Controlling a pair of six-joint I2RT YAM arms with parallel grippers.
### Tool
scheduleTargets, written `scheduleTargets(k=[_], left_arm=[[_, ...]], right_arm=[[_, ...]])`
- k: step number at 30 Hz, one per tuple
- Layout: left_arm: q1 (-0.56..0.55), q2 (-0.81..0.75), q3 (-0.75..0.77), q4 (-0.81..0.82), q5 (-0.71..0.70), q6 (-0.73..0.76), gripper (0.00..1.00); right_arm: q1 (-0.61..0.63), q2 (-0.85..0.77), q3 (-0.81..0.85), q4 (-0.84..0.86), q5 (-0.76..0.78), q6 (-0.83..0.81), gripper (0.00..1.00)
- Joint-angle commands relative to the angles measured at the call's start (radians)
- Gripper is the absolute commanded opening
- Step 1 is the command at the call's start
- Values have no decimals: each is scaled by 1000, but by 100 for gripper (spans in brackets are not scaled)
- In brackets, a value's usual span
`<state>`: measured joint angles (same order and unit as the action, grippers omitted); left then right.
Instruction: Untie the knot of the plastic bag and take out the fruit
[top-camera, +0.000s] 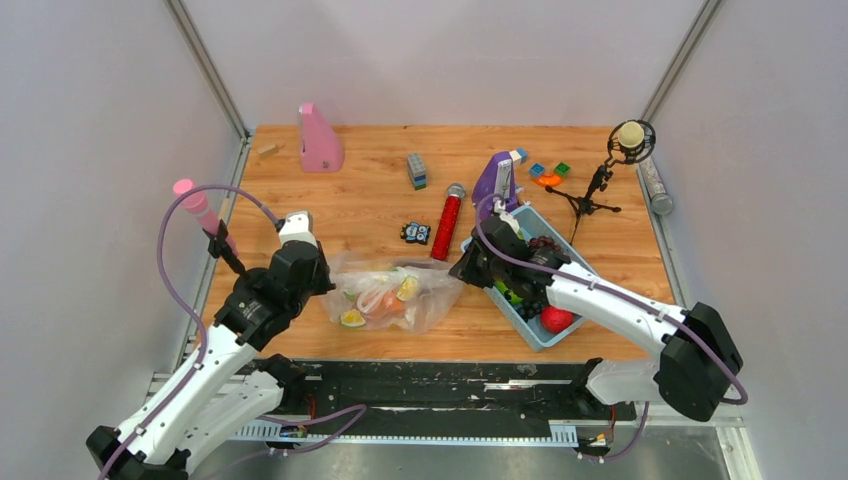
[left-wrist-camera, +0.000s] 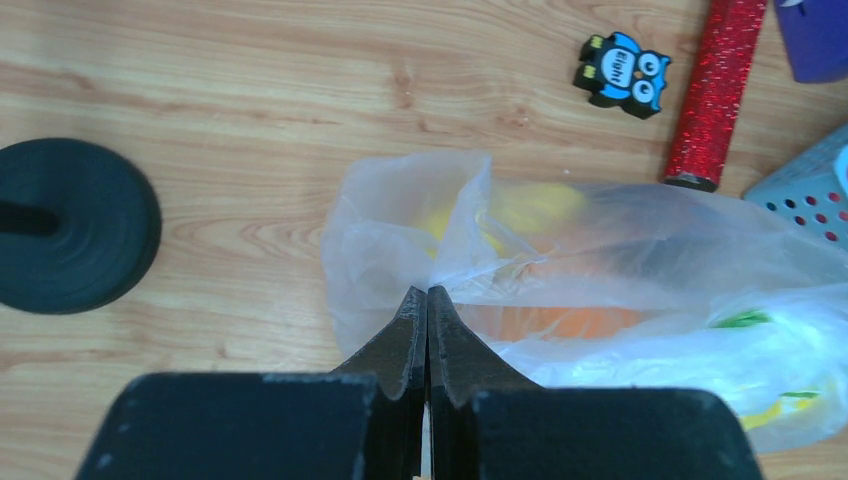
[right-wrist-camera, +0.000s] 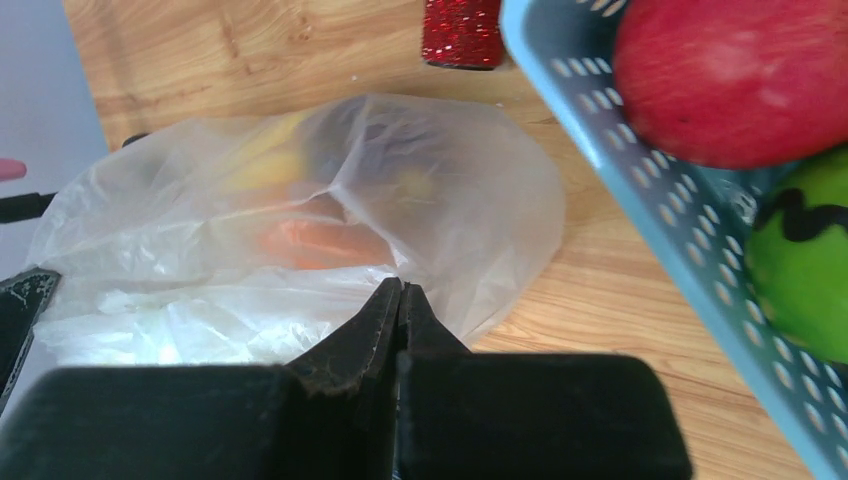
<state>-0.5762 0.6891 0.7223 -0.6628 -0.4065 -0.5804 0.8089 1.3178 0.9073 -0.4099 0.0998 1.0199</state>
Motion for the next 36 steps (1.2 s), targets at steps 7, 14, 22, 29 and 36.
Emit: scheduleTargets(k=[7,14,22,29,36], left_arm=[[46,0,70,-114,-115,-24,0],[68,-9,76,-125,-104,-30,0],[69,-2,72,-12,76,74,0],[69,37,79,35,143,91,0],[68,50,78,30,141,89,0]], right_arm=[[-67,-177,-105,-62,82,44,0],[-80,-273,-152,-92,106,38,2],[-79,-342,-46,-50,5,-371,69],[-29,-252,100,2,-251,-650,89],[167,-44,193,19,-140,-734,90]])
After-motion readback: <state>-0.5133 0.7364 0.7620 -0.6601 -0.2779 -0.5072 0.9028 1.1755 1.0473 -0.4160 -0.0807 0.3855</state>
